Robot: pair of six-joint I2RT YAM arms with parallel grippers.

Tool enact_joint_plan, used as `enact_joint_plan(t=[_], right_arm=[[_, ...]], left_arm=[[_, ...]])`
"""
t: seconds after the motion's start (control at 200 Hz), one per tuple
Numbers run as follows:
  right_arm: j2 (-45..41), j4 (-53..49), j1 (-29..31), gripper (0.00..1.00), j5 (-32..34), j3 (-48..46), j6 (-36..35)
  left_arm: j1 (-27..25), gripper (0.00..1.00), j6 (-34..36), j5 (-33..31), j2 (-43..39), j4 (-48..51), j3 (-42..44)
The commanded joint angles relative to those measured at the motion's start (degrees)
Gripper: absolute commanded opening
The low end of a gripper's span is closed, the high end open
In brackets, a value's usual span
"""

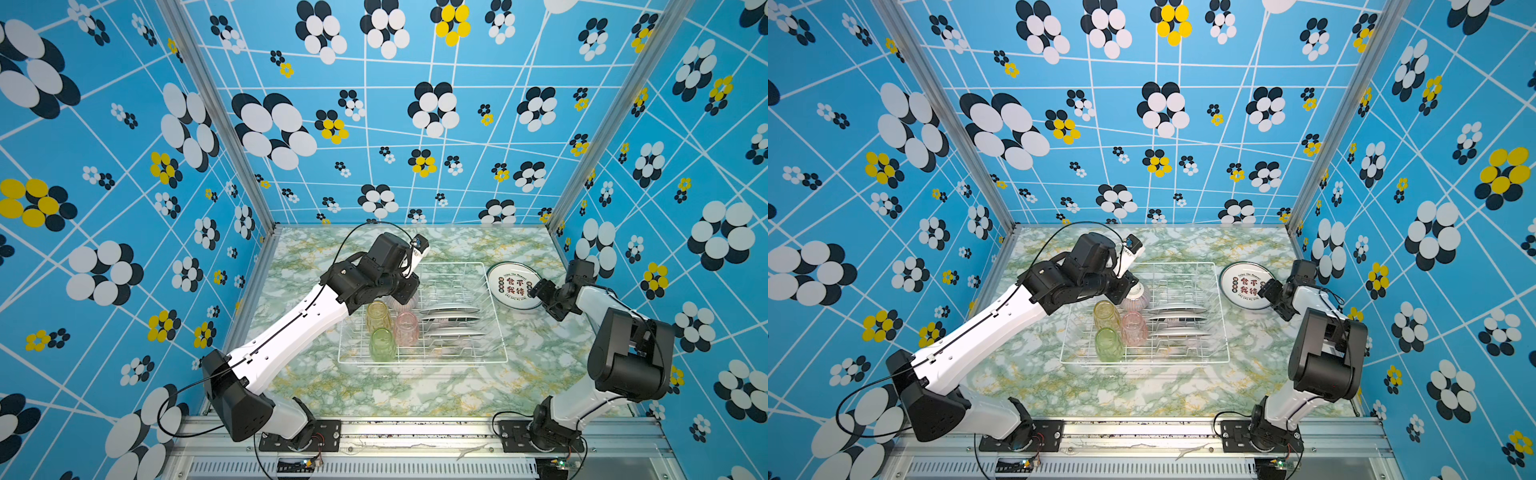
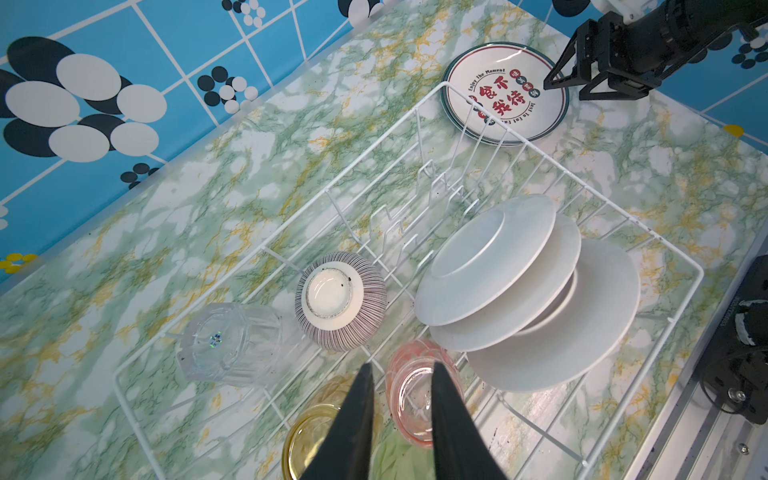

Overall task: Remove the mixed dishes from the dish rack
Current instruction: 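Open the right gripper while the left gripper reaches back into the rack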

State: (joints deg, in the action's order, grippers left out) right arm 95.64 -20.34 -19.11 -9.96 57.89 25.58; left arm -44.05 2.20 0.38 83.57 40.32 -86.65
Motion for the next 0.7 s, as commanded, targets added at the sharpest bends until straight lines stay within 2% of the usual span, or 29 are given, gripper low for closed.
enact_joint_plan(t=[0.0,0.17,0.415,0.695], right_arm=[[2.1,-4.9,0.7,0.8,4.8,2.4,-1.3],[-2.9,-2.8,0.7,0.8,4.4,-0.4,-0.3],[-13.2,-6.1,1.5,0.79,-3.1,-1.8,-1.3],[-23.3,-13.4,5.3,0.79,-5.8,-0.2,-3.8]], left_arm=[[-1.4,0.26,2.4,-1.4,1.4,2.0,-1.7],[-5.9,0.27,7.8,1.1,2.3,4.0,-3.6],[-14.4,0.26,16.4,0.0,7.0,6.9,-6.8],[-15.6,0.26,20.0,-4.6,16.8,7.5,-14.0]])
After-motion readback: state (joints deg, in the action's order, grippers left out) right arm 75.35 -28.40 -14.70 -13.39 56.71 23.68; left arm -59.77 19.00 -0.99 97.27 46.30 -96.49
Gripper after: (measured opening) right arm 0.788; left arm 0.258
